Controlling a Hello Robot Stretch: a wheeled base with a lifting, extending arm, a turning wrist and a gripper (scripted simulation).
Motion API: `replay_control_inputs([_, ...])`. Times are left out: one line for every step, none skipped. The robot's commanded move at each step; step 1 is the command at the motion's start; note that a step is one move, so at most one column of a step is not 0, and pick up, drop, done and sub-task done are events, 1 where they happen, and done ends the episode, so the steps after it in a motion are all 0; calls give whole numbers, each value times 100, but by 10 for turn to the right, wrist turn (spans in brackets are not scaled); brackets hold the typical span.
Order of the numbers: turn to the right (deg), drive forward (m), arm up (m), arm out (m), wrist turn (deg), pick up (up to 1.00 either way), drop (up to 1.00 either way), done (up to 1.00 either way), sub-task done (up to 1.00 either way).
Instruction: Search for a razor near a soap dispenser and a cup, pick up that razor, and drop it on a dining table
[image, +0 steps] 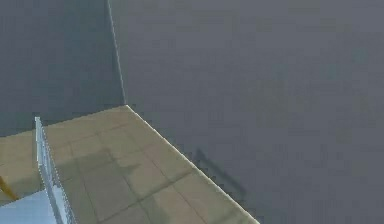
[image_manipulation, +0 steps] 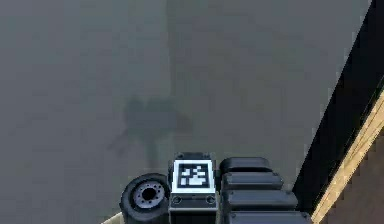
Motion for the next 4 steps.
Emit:
replay_control_inputs([0, 85, 0, 0, 0, 0, 0, 0, 0])
replay_control_inputs([-360, 0, 0, 0, 0, 0, 0, 0, 0])
replay_control_inputs([0, 75, 0, 0, 0, 0, 0, 0, 0])
replay_control_inputs([-450, 0, 0, 0, 0, 0, 0, 0, 0])
